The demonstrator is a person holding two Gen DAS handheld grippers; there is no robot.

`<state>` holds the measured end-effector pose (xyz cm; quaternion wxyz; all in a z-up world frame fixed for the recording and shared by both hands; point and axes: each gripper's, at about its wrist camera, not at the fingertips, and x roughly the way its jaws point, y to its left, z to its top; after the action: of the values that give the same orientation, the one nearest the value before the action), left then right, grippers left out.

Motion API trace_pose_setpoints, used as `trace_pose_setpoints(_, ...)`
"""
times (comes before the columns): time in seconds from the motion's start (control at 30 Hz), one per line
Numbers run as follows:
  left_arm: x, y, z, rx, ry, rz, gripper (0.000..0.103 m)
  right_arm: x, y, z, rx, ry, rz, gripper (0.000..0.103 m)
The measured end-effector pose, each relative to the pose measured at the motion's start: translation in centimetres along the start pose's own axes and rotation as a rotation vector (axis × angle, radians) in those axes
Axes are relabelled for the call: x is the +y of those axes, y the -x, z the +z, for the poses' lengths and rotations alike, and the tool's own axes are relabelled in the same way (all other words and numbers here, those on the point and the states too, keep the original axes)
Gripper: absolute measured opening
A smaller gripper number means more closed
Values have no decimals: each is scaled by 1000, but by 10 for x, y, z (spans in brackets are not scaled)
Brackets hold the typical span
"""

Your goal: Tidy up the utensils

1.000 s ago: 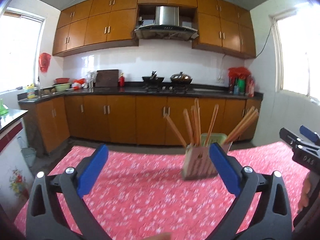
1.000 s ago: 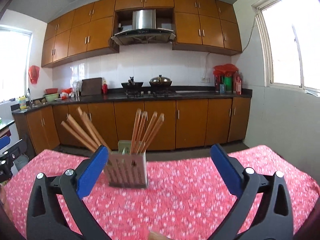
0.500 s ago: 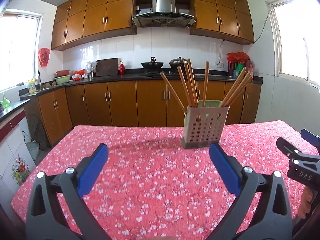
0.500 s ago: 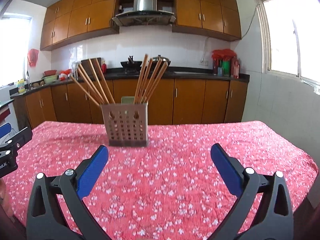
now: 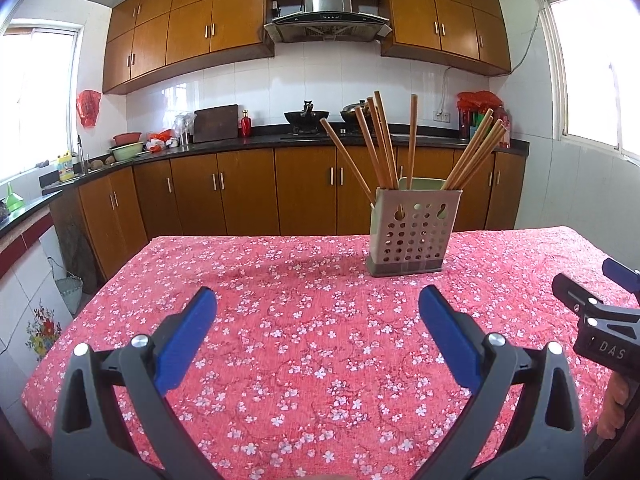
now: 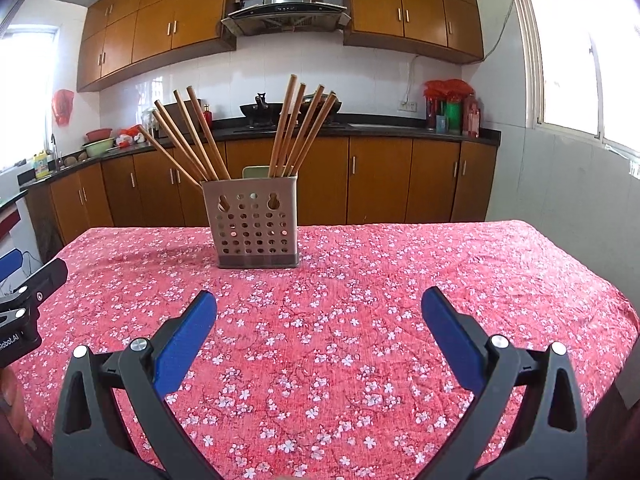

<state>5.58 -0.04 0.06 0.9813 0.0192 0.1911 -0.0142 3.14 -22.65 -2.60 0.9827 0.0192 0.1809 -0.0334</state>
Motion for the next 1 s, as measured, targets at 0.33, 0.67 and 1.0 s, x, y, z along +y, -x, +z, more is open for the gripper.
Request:
trace_pose_setpoints(0.33,-3,-1,1,-2,1,-2,99,-1,0,-1,4,-11,-5,101)
trace_pose_setpoints(0.67,-8,-2,3,3,-5,-5,99,-4,-1,-2,10,-20,-6,101)
trace_pose_setpoints(1.0,-8,-3,2,6,-1,-6,99,-4,-1,-2,10,-20,-6,101)
